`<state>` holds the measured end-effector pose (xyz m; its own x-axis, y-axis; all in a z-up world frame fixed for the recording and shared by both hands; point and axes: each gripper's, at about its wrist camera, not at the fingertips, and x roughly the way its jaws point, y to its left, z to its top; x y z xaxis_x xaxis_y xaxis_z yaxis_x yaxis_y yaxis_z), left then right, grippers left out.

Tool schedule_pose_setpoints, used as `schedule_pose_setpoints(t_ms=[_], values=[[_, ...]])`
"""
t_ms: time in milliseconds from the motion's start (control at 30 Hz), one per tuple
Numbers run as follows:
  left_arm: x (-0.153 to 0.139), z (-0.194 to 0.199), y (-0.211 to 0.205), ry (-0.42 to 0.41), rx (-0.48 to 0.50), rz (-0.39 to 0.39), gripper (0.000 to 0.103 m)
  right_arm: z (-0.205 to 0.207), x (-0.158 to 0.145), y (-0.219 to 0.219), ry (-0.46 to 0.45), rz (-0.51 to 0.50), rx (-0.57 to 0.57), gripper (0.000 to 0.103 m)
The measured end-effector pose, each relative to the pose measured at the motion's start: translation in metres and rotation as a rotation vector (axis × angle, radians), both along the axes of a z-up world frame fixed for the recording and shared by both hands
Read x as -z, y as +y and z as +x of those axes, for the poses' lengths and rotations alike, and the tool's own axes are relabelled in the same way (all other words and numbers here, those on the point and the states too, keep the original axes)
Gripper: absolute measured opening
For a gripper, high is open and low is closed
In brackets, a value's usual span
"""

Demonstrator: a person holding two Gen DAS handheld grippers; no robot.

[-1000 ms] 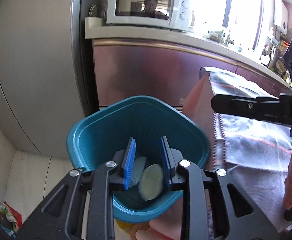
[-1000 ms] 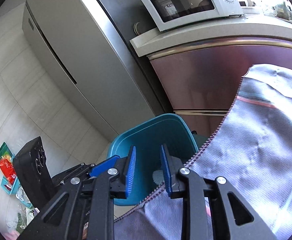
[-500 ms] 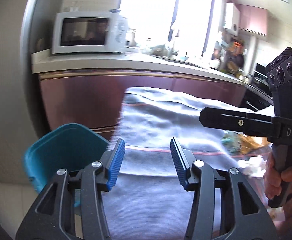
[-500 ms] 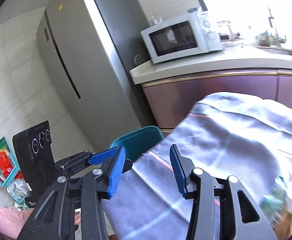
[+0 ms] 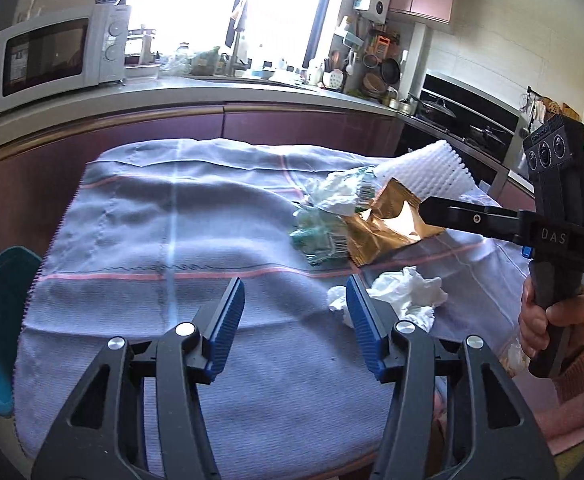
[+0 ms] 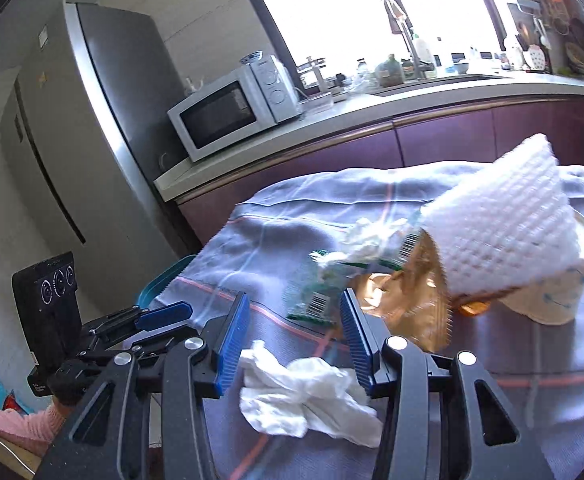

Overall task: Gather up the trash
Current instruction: 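Move both grippers back over the table toward the white tissue, then grasp the white tissue with the left gripper while the right gripper grasps the gold snack bag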

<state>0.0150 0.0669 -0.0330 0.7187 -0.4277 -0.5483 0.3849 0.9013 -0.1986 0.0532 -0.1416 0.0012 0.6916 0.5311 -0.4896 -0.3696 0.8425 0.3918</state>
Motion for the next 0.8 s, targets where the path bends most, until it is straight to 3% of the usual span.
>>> schedule_pose_setpoints(t_ms=[200, 533, 800], values=[[0.009, 0.003, -0.024, 0.051, 0.070, -0.010, 0.054, -0.011, 0.010, -0.041, 0.006, 0.001, 0.102, 0.045], [0.016, 0.009, -0.048, 0.095, 0.118, 0.008, 0.058, -0.016, -0.006, -0.086, -0.069, 0.004, 0.230, 0.045], [0.021, 0.012, -0.058, 0.126, 0.137, 0.008, 0.063, -0.010, 0.014, -0.090, -0.008, 0.043, 0.210, 0.045]])
